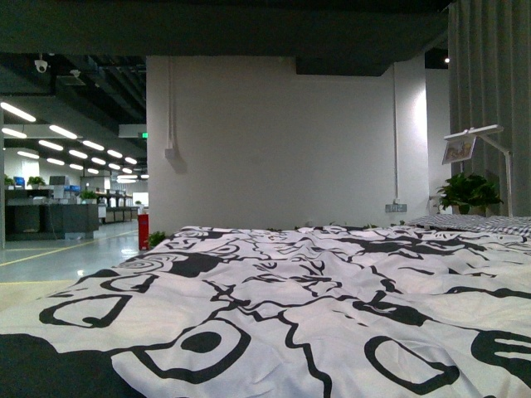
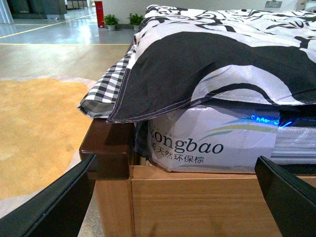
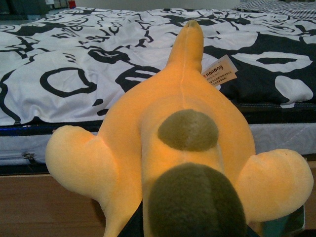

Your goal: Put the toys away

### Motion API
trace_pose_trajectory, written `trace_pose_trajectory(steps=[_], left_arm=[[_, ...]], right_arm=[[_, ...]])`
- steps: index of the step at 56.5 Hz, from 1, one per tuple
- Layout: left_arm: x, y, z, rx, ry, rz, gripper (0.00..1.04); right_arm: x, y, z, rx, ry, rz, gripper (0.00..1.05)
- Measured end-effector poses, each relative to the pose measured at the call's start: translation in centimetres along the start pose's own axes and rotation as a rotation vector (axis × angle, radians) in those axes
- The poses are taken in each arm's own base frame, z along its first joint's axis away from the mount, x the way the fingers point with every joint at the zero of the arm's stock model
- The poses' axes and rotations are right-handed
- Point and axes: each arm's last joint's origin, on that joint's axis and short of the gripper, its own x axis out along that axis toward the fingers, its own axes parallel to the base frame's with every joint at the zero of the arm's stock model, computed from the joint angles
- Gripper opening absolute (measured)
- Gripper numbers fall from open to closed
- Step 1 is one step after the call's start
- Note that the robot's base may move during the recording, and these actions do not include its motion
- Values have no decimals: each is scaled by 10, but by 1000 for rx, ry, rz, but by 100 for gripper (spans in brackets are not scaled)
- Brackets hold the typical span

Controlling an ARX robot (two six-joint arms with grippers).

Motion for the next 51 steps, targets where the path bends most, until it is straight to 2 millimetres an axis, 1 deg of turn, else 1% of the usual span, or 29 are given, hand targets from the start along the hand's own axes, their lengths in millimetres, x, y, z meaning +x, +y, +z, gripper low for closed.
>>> trace_pose_trajectory(steps=[34,39,51], left_arm=[[0,0,0,0,0,0,98],[0,0,0,0,0,0,98],[0,0,0,0,0,0,98]], right_arm=[[0,0,-18,0,-6,-2,7],[-1,0,-26,0,-11,-1,7],[-1,0,-26,0,-14,-1,7]])
